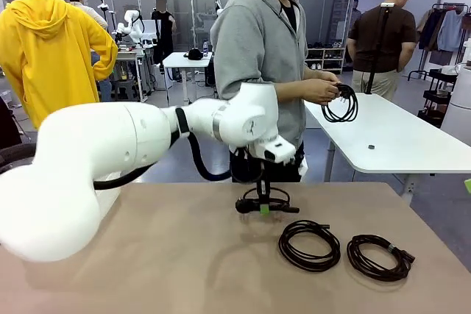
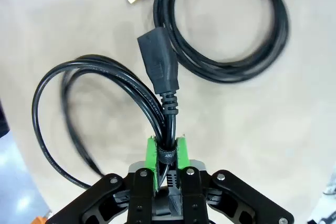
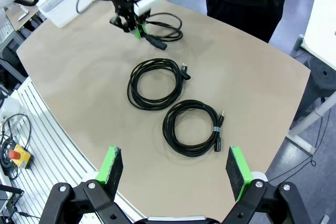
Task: Organize and store the cables.
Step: Place the Power Cable into the Organizing box.
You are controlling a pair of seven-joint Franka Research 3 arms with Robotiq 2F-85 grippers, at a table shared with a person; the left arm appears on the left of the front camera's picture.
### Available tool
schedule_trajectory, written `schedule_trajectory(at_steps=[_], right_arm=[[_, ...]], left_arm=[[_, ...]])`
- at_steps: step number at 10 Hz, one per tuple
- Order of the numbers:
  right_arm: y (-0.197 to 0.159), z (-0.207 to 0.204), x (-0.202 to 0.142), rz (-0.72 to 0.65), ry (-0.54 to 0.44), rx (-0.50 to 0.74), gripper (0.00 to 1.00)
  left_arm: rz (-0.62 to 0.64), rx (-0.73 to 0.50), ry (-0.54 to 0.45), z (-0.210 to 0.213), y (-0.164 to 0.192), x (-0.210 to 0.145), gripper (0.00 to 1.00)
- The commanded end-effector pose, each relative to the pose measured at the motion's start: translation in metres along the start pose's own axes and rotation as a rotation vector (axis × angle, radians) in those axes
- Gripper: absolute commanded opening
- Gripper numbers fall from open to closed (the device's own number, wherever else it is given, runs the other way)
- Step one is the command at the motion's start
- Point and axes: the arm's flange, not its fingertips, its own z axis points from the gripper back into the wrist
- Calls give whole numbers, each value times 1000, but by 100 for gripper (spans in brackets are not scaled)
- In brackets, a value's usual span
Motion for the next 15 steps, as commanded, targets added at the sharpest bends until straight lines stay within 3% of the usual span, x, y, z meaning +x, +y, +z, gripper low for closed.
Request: schedule_trajectory(at_steps=[1,4,5,8,9,10,12,15], right_arm=[[-1,1,-1,15,-7,9,100],[-1,1,-1,15,-7,9,100],[-1,1,-1,15,-7,9,100],[-1,1,-1,15,-7,9,100],[-1,1,-1,15,-7,9,100],[-1,1,-1,15,-7,9,100],[-1,1,-1,15,-7,9,100],[-1,1,-1,15,-7,9,100]], left_arm=[[-11,-48,8,42,-2,-7,0],[-62,-26,-40,57,-19,-6,0],[1,2,-2,61,-9,-9,0],[1,2,-2,61,-9,-9,0],[-7,-2,-1,57,-9,-9,17],[-22,-6,19,60,-7,-9,17],[-91,-16,-19,97,-1,-53,17],[-162,20,-62,144,-29,-126,17]])
